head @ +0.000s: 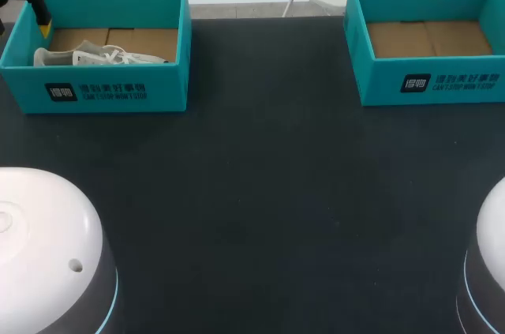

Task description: Take the shoe out of the shoebox, open the shoe tongue, remove and reinsert the insole, then place the shoe into the shoebox

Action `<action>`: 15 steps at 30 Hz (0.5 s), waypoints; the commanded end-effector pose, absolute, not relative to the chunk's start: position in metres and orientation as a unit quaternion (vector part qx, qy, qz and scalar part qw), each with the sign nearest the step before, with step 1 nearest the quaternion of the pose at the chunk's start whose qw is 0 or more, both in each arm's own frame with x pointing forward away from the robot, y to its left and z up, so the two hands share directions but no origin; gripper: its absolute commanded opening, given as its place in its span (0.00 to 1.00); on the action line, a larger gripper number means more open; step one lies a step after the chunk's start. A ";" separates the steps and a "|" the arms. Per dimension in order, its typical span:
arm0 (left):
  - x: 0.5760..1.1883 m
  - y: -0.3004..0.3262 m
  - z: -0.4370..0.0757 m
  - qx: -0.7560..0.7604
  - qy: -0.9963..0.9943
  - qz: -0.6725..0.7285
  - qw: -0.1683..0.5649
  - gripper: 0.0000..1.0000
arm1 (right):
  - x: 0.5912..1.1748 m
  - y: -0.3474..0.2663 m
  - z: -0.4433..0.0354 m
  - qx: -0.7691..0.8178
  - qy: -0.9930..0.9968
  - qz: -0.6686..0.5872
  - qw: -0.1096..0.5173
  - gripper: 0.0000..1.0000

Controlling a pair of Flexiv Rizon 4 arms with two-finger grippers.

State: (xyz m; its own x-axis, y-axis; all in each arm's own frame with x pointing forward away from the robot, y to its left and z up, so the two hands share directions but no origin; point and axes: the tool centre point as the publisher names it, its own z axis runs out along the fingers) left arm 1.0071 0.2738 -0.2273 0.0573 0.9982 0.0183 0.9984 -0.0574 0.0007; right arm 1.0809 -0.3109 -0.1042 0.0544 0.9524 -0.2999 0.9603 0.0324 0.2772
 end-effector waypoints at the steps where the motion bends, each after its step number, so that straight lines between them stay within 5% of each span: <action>1: 1.007 0.274 -0.227 -0.727 -0.686 -0.008 0.006 1.00 | 1.071 -0.310 -0.100 0.687 0.687 0.019 0.236 0.00; 15: 1.007 0.274 -0.227 -0.727 -0.686 -0.008 0.006 1.00 | 1.015 -0.270 -0.106 0.684 0.691 -0.015 0.235 0.00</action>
